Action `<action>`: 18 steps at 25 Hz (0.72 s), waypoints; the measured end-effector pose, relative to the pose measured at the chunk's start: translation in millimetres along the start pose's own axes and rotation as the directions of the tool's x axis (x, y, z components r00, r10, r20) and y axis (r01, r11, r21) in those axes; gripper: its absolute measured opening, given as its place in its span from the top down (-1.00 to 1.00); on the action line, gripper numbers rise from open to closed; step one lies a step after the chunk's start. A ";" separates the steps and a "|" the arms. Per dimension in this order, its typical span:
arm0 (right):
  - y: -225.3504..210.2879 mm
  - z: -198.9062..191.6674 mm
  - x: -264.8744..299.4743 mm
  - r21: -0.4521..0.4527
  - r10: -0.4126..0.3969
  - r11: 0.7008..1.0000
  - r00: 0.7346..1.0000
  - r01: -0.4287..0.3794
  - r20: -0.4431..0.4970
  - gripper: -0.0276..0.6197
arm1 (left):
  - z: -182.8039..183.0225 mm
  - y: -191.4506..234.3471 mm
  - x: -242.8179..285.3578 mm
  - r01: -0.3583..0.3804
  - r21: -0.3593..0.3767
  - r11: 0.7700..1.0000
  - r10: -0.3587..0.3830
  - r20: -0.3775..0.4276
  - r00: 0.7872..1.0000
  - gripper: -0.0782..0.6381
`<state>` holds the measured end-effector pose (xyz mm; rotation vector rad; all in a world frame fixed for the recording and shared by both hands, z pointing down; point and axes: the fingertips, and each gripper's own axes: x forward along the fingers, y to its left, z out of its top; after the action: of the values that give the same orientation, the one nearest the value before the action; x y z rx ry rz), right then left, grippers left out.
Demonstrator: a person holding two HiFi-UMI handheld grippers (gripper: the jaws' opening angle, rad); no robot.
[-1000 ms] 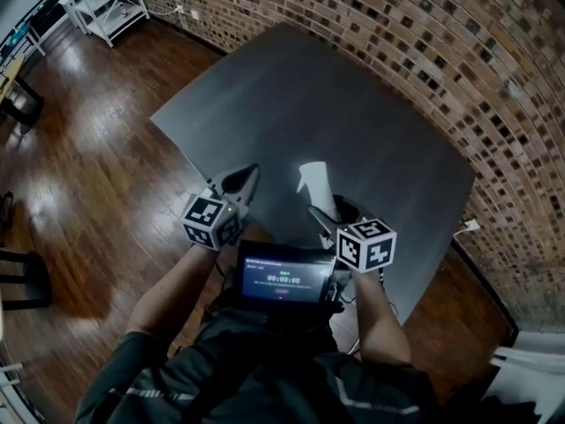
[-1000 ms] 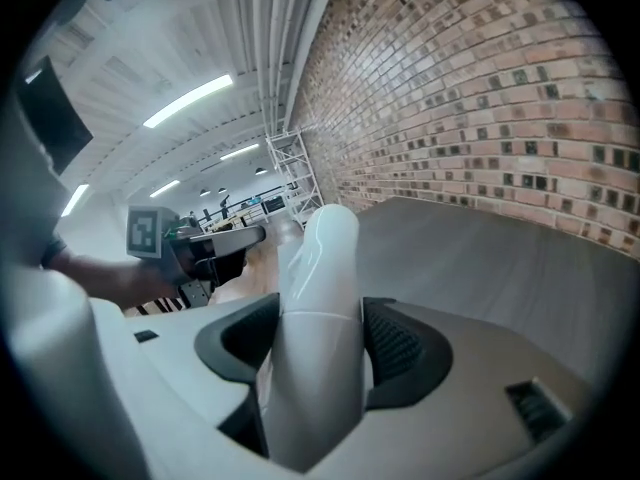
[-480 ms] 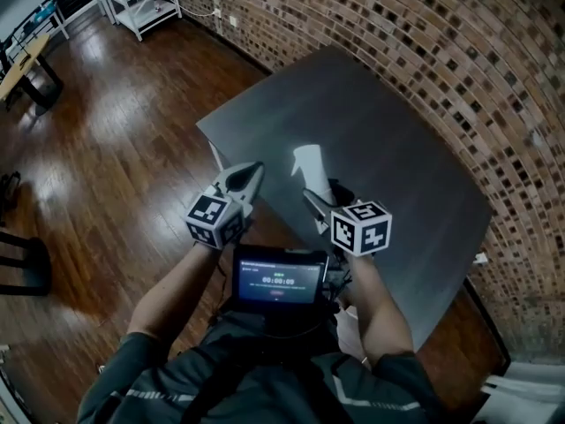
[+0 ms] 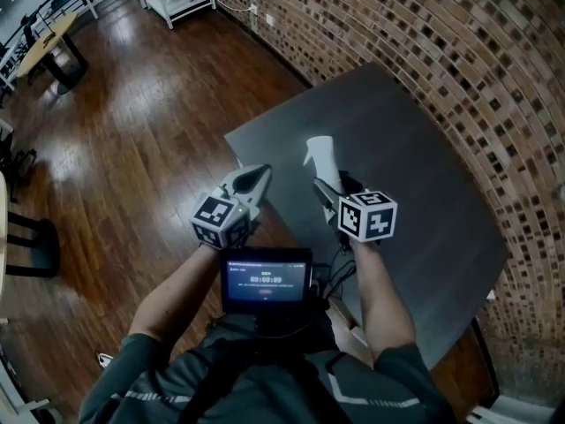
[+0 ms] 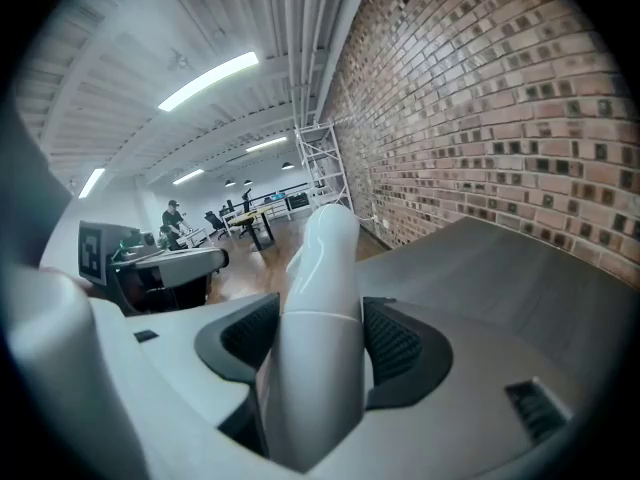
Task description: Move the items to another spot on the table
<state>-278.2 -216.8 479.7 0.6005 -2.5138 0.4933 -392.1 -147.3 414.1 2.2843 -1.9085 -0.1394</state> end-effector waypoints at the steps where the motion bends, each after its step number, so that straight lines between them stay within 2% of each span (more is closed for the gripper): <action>1: -5.0 3.9 9.6 0.000 0.000 1.000 1.000 0.000 -0.006 0.07 | -0.4 7.8 5.6 0.001 0.002 1.000 -0.001 -0.006 1.000 0.80; 7: -40.8 23.0 59.3 0.025 -0.002 1.000 1.000 0.002 -0.028 0.07 | 1.3 51.6 47.5 -0.035 -0.011 0.999 0.035 -0.033 0.999 0.80; 13: -77.8 31.9 89.9 0.053 -0.012 0.998 0.998 0.015 -0.064 0.07 | -2.1 72.8 92.0 -0.025 -0.019 0.999 0.024 -0.051 0.998 0.80; 18: -89.2 30.8 110.3 0.096 -0.032 0.995 0.995 0.041 -0.099 0.07 | -10.4 88.5 114.4 0.007 -0.040 0.999 -0.010 -0.089 0.996 0.80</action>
<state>-331.0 -340.1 535.2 0.6420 -2.3931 0.6200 -455.3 -274.3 444.2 2.2343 -1.8359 -0.0745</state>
